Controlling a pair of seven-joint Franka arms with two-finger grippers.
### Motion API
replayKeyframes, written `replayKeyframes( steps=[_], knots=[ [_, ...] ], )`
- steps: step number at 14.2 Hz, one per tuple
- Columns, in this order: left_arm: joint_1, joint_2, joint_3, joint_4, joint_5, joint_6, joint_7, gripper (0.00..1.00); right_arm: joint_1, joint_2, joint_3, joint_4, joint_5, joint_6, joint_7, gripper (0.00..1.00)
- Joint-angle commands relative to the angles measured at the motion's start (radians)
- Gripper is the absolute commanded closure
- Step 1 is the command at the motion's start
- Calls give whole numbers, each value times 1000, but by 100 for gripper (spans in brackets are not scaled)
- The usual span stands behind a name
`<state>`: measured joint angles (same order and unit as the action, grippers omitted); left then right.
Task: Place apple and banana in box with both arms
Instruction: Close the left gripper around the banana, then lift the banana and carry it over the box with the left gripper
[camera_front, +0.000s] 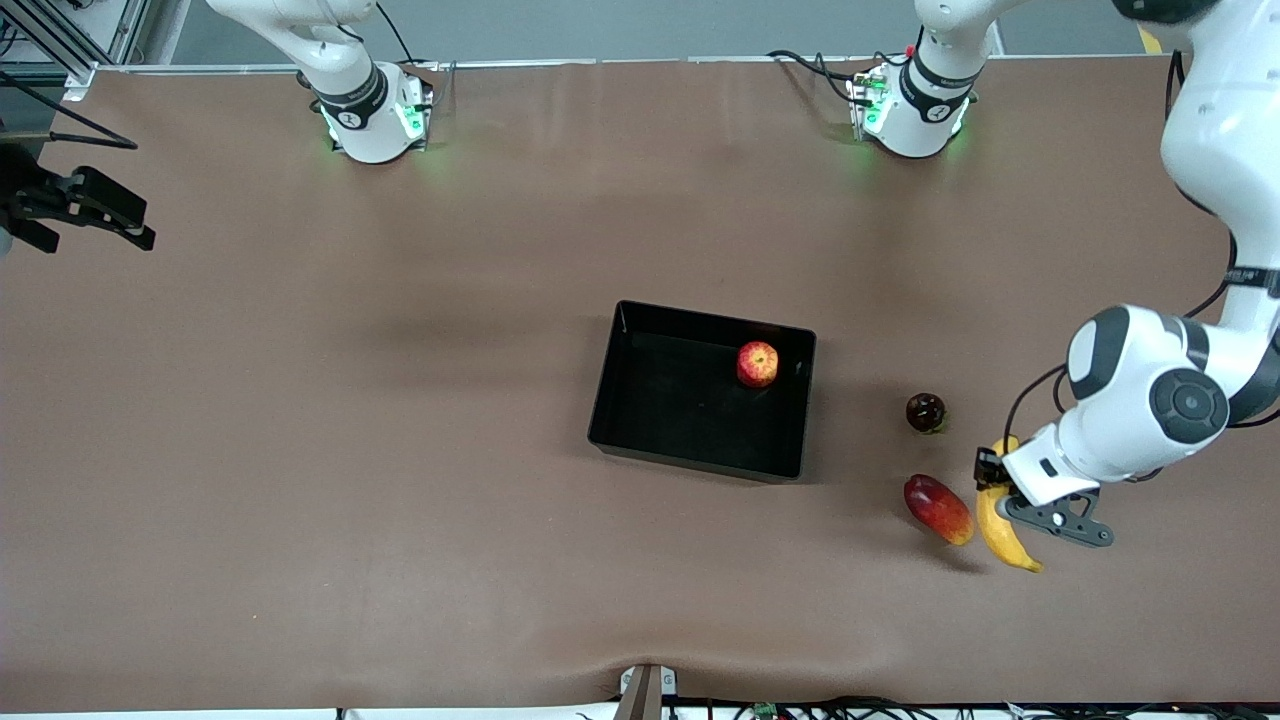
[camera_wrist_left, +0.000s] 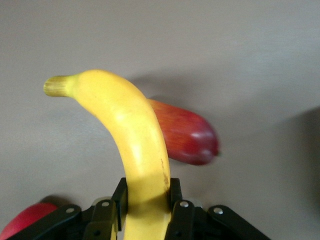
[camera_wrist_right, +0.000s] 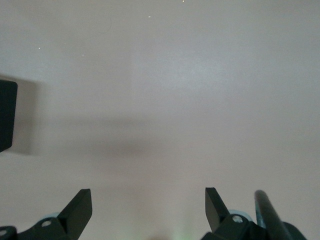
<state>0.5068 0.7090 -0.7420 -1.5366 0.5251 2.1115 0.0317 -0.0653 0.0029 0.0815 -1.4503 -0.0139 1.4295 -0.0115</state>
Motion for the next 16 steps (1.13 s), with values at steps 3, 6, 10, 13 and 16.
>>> replayKeyframes(
  steps=[3, 6, 10, 13, 16],
  knots=[
    [-39, -37, -138, -25, -11, -83, -71, 100, -16, 0, 11, 13, -1, -14, -15, 0],
    [-173, -39, -145, -17, 6, -93, -148, 100, -14, 0, 11, 13, 0, -14, -15, 0],
    [-356, -37, -137, 3, 19, -94, -337, 100, -14, 0, 11, 13, 0, -12, -15, 0],
    [-436, -17, -134, -11, 72, -93, -436, 100, -18, 0, 11, 13, 12, -14, -15, 0],
    [-484, -11, -134, -26, 93, -84, -558, 100, -18, 0, 11, 13, 12, -14, -15, 0]
  ],
)
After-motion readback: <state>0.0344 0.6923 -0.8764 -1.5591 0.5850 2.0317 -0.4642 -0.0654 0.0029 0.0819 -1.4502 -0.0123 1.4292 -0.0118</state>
